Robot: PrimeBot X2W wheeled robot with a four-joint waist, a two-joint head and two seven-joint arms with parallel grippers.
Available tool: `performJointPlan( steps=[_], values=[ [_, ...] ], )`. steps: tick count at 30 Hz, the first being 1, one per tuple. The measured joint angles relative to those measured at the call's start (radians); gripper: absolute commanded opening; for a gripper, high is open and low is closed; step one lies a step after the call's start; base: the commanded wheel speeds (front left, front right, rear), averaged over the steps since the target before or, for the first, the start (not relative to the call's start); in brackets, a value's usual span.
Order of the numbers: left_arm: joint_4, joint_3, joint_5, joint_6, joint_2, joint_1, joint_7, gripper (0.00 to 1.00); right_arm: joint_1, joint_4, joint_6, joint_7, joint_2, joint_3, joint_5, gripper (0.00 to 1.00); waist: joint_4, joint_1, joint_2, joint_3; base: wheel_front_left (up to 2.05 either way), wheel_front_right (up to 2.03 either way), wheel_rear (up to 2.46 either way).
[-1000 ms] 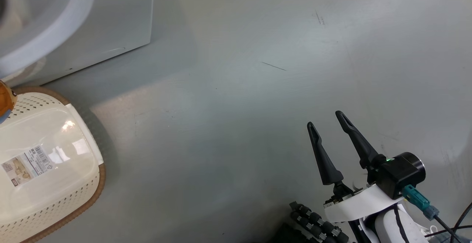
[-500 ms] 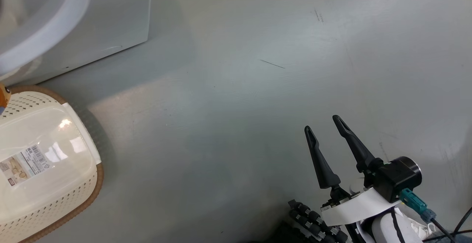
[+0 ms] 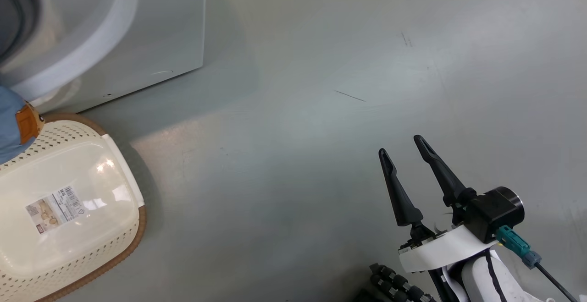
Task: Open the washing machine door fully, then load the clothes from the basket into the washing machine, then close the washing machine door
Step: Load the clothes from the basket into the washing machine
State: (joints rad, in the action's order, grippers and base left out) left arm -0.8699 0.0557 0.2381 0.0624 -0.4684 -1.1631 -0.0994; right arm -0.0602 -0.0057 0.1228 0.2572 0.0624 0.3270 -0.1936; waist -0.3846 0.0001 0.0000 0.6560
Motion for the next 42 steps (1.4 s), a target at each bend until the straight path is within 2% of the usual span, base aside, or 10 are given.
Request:
performJointPlan(
  steps=[5, 12, 24, 35, 42],
  values=[
    [-0.032, -0.008, -0.001, 0.008, 0.027, 0.001, -0.024, 1.0, -0.01, 0.007, 0.0, 0.0, 0.0, -0.004, 0.0, 1.0, 0.023, 0.0, 0.0, -0.028, 0.0, 0.0, 0.0],
    [-0.081, -0.019, 0.003, 0.01, 0.114, 0.049, -0.066, 1.0, -0.036, 0.017, 0.0, 0.0, 0.0, -0.003, -0.007, 1.0, 0.068, 0.0, 0.0, -0.07, 0.0, 0.0, 0.0],
    [-0.113, -0.027, 0.03, 0.0, 0.185, 0.105, -0.122, 1.0, -0.042, 0.033, 0.0, 0.0, 0.004, -0.025, -0.007, 1.0, 0.145, 0.0, 0.0, -0.118, 0.0, 0.0, 0.0],
    [-0.088, -0.056, 0.035, -0.027, 0.271, 0.182, -0.144, 1.0, -0.059, 0.031, 0.0, 0.0, 0.029, -0.056, -0.007, 1.0, 0.222, -0.0001, 0.0, -0.137, 0.0, 0.0, 0.0],
    [-0.038, -0.054, 0.047, -0.037, 0.3, 0.23, -0.15, 1.0, -0.06, 0.029, 0.0, 0.0, 0.036, -0.059, -0.003, 1.0, 0.265, -0.0001, 0.0, -0.138, 0.0, 0.0, 0.0]
  ],
)
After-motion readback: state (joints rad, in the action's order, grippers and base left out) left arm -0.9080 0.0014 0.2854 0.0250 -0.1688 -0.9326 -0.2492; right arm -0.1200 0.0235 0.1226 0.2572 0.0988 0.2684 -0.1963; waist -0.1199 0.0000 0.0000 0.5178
